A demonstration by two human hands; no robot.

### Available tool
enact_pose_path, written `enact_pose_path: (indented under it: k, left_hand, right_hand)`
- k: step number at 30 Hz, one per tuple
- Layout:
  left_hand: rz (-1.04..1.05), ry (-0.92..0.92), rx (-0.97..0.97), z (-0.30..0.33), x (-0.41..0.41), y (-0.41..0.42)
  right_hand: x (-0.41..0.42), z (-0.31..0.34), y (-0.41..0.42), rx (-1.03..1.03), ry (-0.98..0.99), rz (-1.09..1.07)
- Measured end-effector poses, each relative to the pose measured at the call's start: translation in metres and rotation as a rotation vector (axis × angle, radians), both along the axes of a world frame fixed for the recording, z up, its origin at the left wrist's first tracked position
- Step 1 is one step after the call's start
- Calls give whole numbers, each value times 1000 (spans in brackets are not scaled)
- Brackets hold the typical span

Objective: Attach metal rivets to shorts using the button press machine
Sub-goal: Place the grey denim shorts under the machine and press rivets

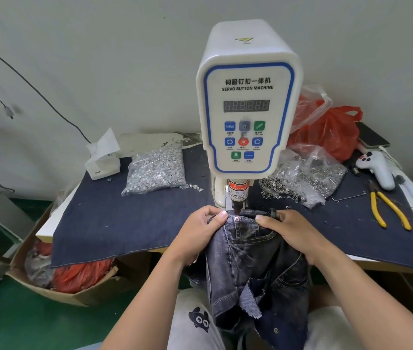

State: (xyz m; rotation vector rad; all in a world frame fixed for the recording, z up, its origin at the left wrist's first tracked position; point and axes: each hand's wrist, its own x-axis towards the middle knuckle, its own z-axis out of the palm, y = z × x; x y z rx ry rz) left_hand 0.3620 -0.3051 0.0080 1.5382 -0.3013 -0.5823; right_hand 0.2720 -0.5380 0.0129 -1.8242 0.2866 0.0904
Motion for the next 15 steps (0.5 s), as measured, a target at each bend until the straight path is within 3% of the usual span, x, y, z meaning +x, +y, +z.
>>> enact_pose_path:
  k: [5,11,15]
  left_hand:
    - [-50,36,-32,4,-6,5]
    - [-119,35,-34,11,-17,13]
    - [-49,141,-146,21,-11,14]
  right_hand:
    - [-7,9,2,123,26,61]
    - [-10,18,16,110,-4,93]
    - [-9,35,24,170,-32,118]
